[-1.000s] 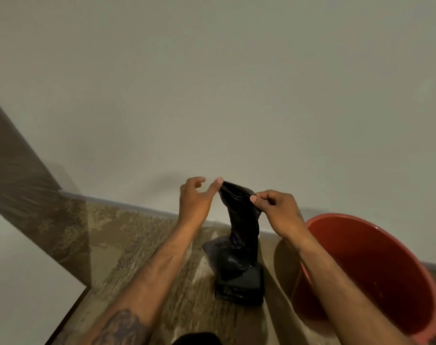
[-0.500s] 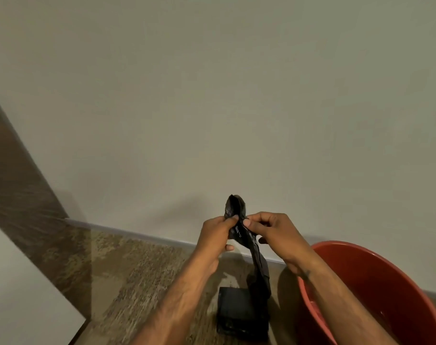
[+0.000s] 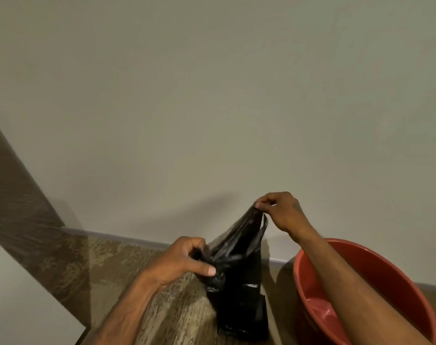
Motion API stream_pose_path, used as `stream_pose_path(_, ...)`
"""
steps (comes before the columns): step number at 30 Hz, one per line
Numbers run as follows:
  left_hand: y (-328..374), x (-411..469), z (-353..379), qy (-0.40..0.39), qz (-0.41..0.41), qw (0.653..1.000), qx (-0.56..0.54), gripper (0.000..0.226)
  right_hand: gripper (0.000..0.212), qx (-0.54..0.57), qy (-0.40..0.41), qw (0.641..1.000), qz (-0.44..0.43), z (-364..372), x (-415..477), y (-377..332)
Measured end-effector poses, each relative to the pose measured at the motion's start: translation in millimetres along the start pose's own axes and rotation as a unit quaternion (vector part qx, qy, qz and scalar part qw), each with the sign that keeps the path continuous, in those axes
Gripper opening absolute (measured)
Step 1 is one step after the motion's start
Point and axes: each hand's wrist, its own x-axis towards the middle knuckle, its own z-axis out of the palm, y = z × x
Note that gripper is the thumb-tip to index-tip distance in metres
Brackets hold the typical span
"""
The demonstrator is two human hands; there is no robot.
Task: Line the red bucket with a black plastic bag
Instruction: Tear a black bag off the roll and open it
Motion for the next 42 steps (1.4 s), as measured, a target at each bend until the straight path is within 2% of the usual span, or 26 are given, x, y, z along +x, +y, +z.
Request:
stream_pose_path(2, 2, -3, 1, -0.071, -0.012, 0.997, -0.014, 0.035, 0.01, 0.013, -0.027, 1.0, -0.008, 8, 1, -13)
stream_pose_path(3, 3, -3, 2, -0.077, -0.014, 0.996, -0.032, 0.042, 0.01, 0.016, -0.036, 0.999, -0.013, 11, 1, -19)
stream_pose_path(4, 6, -1, 4, -0.052, -0.015, 0.997, -0.048, 0.046, 0.01, 0.013, -0.043, 0.999, -0.021, 14, 0, -24)
stream_pose_path(7, 26, 6, 15, 0.096, -0.028, 0.995, -0.028, 0.066, 0.01, -0.007, -0.055, 0.997, -0.061, 20, -4, -37)
stream_pose_path(9, 42, 11, 26, 0.137, -0.027, 0.99, 0.019, 0.073, 0.01, -0.025, -0.06, 0.994, -0.089, 21, -7, -46)
stream_pose_path(13, 57, 16, 45, 0.174, -0.018, 0.976, 0.132, 0.063, 0.012, -0.061, -0.021, 0.991, -0.121, 21, -8, -57)
stream_pose_path(17, 49, 19, 60, 0.194, -0.014, 0.964, 0.18, 0.029, 0.015, -0.07, 0.036, 0.988, -0.131, 19, -8, -59)
stream_pose_path(19, 45, 20, 62, 0.188, -0.022, 0.971, 0.147, 0.018, 0.016, -0.043, 0.054, 0.988, -0.135, 17, -8, -59)
stream_pose_path(21, 42, 21, 62, 0.185, -0.026, 0.981, 0.043, 0.018, 0.026, -0.012, 0.057, 0.989, -0.136, 14, -10, -57)
stream_pose_path(24, 37, 23, 59, 0.222, -0.033, 0.969, -0.105, 0.02, 0.06, -0.001, -0.014, 0.994, -0.112, 10, -21, -46)
stream_pose_path(26, 35, 27, 55, 0.255, -0.042, 0.952, -0.162, 0.02, 0.069, -0.017, -0.074, 0.993, -0.09, 7, -33, -34)
stream_pose_path(29, 34, 34, 49, 0.3, -0.063, 0.925, -0.226, 0.017, 0.06, -0.025, -0.128, 0.99, -0.06, 6, -51, -13)
stream_pose_path(32, 34, 41, 45, 0.333, -0.074, 0.901, -0.268, 0.017, 0.04, -0.05, -0.165, 0.984, -0.052, 6, -67, 4)
stream_pose_path(35, 32, 45, 44, 0.355, -0.071, 0.893, -0.268, 0.022, 0.025, -0.105, -0.354, 0.929, -0.015, 2, -77, 8)
stream_pose_path(36, 31, 45, 44, 0.355, -0.067, 0.894, -0.265, 0.022, 0.022, -0.112, -0.388, 0.915, -0.013, 0, -77, 7)
stream_pose_path(38, 29, 43, 46, 0.338, -0.055, 0.901, -0.268, 0.019, 0.012, -0.09, -0.351, 0.931, -0.038, -3, -75, 2)
stream_pose_path(40, 28, 41, 48, 0.322, -0.047, 0.909, -0.261, 0.016, 0.025, -0.011, -0.233, 0.971, -0.051, 0, -71, -6)
stream_pose_path(42, 28, 39, 51, 0.309, -0.038, 0.917, -0.248, 0.014, 0.033, 0.054, -0.139, 0.988, -0.034, 9, -70, -13)
